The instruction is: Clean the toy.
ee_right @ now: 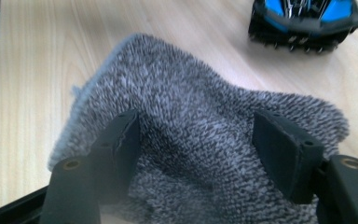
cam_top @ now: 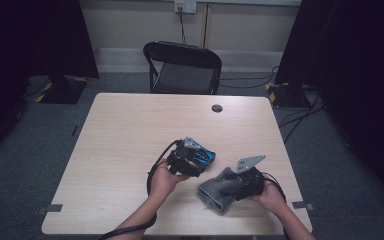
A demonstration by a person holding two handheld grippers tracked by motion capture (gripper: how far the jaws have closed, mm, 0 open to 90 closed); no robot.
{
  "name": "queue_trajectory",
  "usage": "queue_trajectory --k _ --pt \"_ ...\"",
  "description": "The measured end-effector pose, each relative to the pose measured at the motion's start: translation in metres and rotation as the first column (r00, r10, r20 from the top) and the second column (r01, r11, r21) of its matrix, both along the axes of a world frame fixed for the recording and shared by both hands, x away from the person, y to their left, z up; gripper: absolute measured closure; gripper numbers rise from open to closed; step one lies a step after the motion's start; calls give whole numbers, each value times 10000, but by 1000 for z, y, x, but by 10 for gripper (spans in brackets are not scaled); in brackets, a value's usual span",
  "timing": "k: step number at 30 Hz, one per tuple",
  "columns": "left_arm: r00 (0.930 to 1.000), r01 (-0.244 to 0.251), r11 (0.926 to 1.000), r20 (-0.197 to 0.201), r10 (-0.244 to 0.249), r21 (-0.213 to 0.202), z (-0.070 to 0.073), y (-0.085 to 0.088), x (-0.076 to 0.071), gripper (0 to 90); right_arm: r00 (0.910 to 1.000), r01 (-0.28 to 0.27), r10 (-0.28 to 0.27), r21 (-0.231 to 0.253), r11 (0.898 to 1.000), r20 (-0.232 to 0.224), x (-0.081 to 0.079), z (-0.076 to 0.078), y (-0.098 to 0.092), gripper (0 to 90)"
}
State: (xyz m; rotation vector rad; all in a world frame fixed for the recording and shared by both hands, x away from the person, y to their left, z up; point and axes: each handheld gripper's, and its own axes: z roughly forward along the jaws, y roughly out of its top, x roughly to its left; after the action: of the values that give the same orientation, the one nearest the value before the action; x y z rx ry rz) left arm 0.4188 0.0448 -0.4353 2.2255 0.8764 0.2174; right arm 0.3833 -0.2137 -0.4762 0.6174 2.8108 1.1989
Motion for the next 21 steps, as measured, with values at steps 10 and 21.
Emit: queue_trajectory --k 10,21 --pt "9978 -589 9982 325 586 106 -7 6 35 320 9985 -199 227 -570 9982 489 -3 -10 3 405" --pt "9970 -737 9973 258 735 59 -12 10 40 322 9971 679 -644 -926 9934 408 4 -6 1 766"
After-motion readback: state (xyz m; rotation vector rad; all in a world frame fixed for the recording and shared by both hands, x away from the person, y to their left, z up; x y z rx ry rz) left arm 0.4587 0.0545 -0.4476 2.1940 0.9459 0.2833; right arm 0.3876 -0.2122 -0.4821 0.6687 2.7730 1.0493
